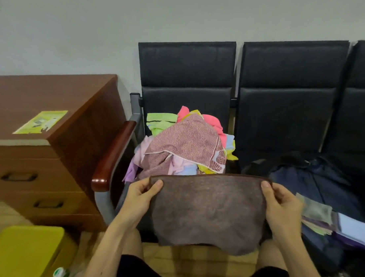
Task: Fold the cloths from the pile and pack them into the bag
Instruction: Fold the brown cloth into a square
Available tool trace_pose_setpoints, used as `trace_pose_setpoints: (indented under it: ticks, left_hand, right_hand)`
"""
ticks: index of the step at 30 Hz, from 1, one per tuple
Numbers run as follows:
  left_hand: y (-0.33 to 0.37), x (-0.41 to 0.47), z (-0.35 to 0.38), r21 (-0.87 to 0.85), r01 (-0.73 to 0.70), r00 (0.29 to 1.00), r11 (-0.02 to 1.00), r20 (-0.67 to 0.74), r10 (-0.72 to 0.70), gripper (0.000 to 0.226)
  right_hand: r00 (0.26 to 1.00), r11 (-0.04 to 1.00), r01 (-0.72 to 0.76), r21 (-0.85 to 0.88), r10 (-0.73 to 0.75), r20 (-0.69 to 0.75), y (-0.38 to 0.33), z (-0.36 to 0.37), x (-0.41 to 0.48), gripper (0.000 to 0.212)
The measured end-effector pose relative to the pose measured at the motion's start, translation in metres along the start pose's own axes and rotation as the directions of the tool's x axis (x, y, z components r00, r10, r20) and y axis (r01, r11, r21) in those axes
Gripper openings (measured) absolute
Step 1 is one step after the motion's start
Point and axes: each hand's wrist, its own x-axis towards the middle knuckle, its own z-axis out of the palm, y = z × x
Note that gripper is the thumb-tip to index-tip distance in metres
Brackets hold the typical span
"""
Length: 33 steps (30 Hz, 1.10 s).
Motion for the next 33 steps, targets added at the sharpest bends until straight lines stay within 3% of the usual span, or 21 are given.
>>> trace_pose_setpoints:
  ticks: [6,14,21,33]
  left_hand:
    - [-0.021,-0.021,0.019,0.09,-0.015,0.999,0.996,-0.027,0.018,0.013]
    - [-0.023,-0.041,0.045,0.22,-0.022,0.998,0.975,0.06,0.009,0.016]
    - [-0.005,-0.055,0.071,0.195,-0.028,0.995,0.98,0.104,0.008,0.021]
    - [0.004,-0.061,0.07,0.106,0.005,0.986,0.994,0.166,-0.023,0.021]
  right_hand:
    - [0.997,0.997,-0.074,-0.011,0.074,-0.024,0.01,0.015,-0.025,0.015]
    - [0.991,0.997,-0.08,0.005,0.079,0.112,-0.002,0.049,-0.058,0.014]
    - [0.964,0.999,-0.048,0.022,0.041,0.264,-0.008,0.069,-0.077,0.018]
    - [0.948,0.998,-0.054,-0.021,0.057,0.312,-0.007,0.075,-0.081,0.016]
